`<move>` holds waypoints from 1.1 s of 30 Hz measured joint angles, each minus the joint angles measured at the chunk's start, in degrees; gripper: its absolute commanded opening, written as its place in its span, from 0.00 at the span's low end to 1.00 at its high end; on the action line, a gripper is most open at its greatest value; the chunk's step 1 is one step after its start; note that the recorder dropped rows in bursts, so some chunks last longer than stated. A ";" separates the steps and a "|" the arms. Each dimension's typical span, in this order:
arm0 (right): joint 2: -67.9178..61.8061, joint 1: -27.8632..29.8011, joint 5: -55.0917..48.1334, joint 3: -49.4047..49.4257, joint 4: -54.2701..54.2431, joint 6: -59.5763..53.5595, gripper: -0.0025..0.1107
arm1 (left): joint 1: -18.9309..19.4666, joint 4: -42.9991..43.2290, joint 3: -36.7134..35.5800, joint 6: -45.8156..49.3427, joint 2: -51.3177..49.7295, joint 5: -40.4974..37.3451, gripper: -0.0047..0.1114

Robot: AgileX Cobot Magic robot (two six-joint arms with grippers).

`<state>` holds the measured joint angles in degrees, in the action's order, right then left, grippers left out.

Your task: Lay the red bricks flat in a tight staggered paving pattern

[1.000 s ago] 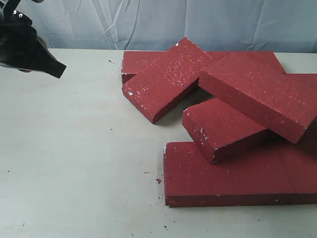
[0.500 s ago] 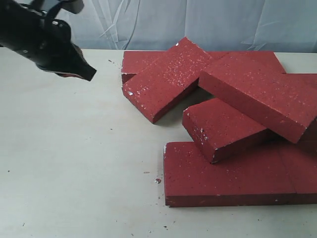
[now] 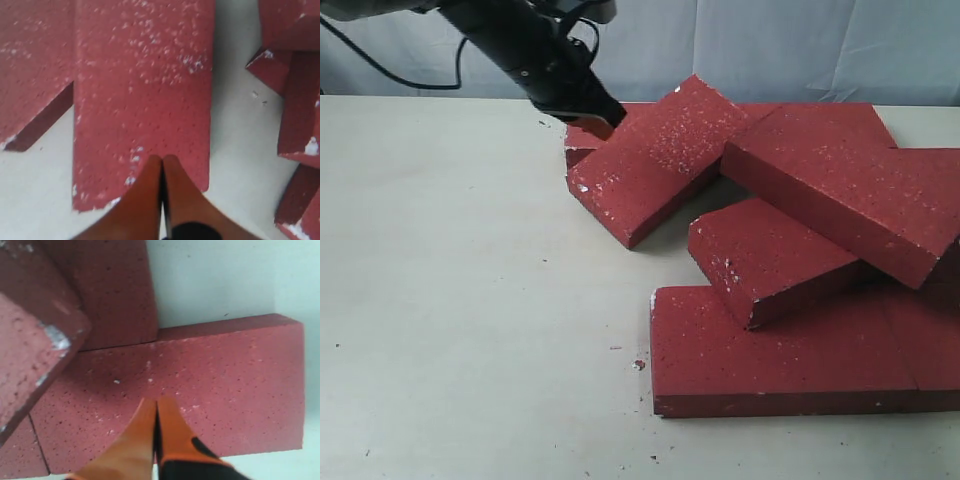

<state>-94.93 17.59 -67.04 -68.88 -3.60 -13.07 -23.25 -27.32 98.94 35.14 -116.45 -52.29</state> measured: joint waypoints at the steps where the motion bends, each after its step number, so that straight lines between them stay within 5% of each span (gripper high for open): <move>1: 0.00 -0.12 -0.63 0.00 -0.08 0.00 0.01 | -0.92 -0.22 1.96 -0.15 -1.41 -0.40 0.04; 11: 0.00 -0.35 -0.63 4.10 -4.97 0.14 0.01 | -6.48 -3.72 14.89 -1.62 -12.46 0.21 0.04; 33: -0.75 -3.83 3.40 4.11 -11.79 -3.38 0.01 | -10.15 -11.79 17.74 -1.50 -18.63 16.47 0.04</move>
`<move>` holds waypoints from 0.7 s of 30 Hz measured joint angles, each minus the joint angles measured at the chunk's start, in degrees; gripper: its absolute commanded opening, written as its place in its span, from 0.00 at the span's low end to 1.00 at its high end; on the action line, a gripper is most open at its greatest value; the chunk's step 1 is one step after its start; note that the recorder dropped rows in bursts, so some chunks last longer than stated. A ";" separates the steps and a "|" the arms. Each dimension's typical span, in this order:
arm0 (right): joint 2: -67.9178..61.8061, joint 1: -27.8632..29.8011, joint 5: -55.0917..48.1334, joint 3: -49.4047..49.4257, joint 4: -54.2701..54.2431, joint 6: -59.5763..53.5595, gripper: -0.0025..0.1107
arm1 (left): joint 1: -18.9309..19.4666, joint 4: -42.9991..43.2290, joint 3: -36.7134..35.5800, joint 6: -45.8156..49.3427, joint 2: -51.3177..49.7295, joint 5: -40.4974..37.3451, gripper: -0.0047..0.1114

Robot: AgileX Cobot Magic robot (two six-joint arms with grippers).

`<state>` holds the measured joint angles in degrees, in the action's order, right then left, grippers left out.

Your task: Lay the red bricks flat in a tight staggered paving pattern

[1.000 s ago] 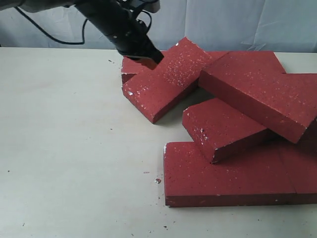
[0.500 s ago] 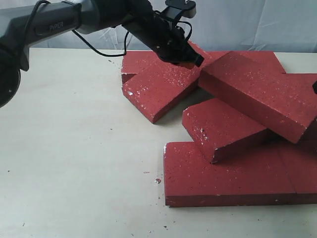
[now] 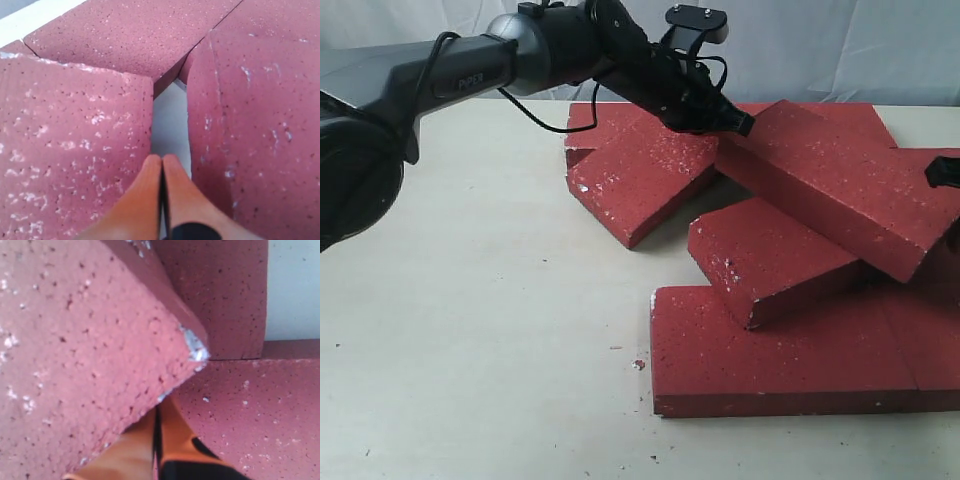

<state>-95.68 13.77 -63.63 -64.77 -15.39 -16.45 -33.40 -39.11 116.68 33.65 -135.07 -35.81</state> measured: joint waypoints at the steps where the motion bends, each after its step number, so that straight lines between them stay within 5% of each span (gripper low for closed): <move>1: 0.00 0.00 0.29 0.00 0.00 0.00 0.01 | -0.22 -0.38 0.00 0.50 0.00 0.15 0.04; 16: 2.94 0.00 -1.69 -4.91 -7.21 -6.23 0.01 | 0.12 6.80 1.93 3.10 8.49 -7.48 0.04; 21: 3.27 -5.83 -3.02 -8.82 -7.73 -6.46 0.01 | 2.41 15.08 -1.29 -1.23 14.32 -13.38 0.04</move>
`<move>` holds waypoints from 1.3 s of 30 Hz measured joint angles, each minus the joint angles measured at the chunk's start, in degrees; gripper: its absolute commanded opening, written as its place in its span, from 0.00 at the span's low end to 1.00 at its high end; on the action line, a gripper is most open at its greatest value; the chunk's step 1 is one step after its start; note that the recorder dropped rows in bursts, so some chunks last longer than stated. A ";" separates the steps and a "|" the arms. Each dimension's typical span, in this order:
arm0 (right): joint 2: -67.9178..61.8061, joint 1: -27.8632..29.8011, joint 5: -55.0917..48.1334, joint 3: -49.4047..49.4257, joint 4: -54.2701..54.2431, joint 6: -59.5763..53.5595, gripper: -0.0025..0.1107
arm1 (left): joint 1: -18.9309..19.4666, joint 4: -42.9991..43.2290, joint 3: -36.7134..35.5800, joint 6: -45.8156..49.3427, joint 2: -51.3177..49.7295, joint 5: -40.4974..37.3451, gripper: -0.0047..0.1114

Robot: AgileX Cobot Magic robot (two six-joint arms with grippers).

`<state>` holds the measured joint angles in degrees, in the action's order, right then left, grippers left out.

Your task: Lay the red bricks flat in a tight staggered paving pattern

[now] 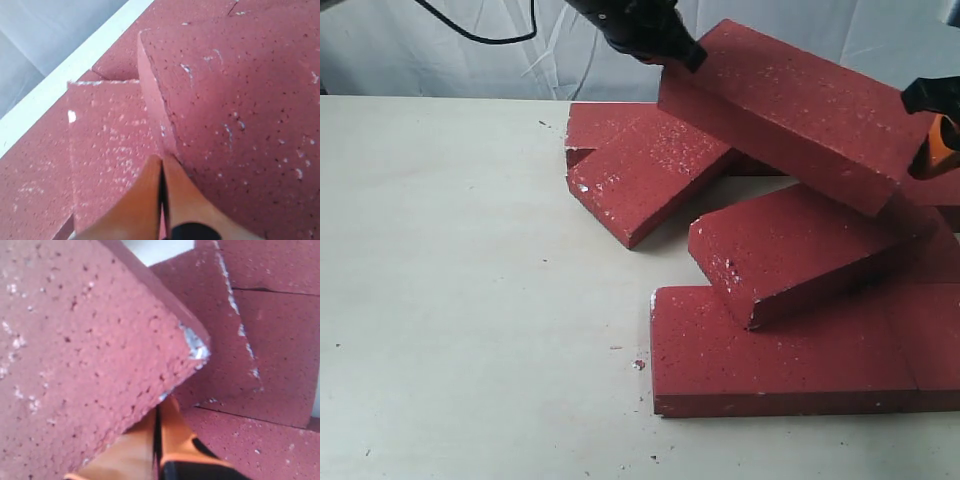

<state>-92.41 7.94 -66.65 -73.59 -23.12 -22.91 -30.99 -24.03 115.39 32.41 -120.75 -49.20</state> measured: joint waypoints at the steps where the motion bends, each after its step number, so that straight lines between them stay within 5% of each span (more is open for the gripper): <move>1: 0.00 -1.12 0.16 -0.24 0.00 0.00 0.01 | 0.42 0.27 -0.81 -0.23 0.63 -0.18 0.04; 16: -6.38 -18.79 4.70 -8.75 -1.73 1.47 0.01 | 11.56 3.09 -26.52 -0.87 20.81 2.02 0.04; 39: -30.47 -42.86 6.90 -32.33 -4.27 6.44 0.01 | 38.55 5.96 -61.72 -0.31 39.70 11.92 0.04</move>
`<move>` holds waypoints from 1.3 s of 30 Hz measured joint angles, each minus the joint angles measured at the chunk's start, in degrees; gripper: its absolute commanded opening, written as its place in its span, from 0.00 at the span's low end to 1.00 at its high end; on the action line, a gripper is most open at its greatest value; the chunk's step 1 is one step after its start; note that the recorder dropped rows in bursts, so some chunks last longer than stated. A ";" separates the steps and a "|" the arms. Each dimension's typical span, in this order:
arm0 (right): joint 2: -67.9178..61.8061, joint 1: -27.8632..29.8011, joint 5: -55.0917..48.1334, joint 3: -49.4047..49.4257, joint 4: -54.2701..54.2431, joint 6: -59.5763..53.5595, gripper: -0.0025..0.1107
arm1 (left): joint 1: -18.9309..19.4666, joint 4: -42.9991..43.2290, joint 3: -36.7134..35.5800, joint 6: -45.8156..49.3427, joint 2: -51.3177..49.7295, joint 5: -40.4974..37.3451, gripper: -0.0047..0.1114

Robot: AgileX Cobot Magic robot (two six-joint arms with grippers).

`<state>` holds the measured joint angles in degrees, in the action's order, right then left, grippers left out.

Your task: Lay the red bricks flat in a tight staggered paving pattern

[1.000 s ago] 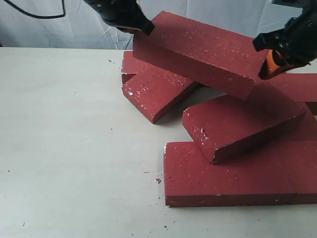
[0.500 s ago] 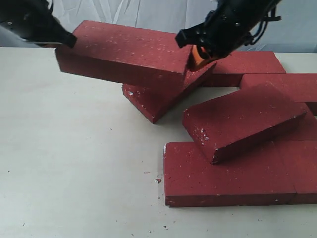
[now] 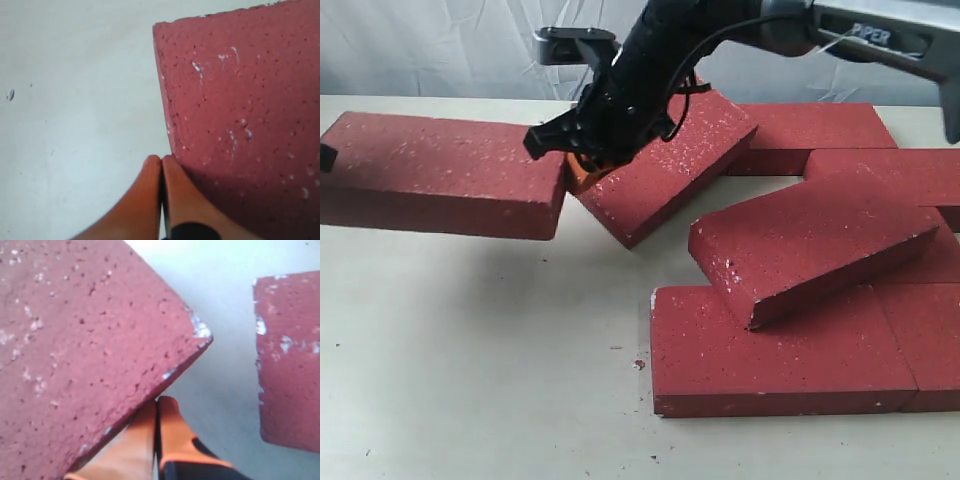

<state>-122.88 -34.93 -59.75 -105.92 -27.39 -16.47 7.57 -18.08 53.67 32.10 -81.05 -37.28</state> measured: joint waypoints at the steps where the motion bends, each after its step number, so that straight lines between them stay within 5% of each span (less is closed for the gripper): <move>1: -0.98 -0.70 0.72 -0.54 0.00 0.00 0.01 | 0.88 0.00 -1.31 0.00 0.00 0.79 0.04; 17: -9.01 -4.45 5.07 -1.26 -3.76 0.00 0.01 | 4.86 5.04 -14.72 0.24 0.09 15.78 0.04; 39: -9.29 -5.17 0.99 -1.53 4.06 3.44 0.01 | 4.86 10.61 -15.79 -3.98 -0.76 20.59 0.04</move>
<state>-132.17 -40.09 -58.76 -107.45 -23.33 -13.04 12.42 -7.47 37.88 28.13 -81.82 -16.69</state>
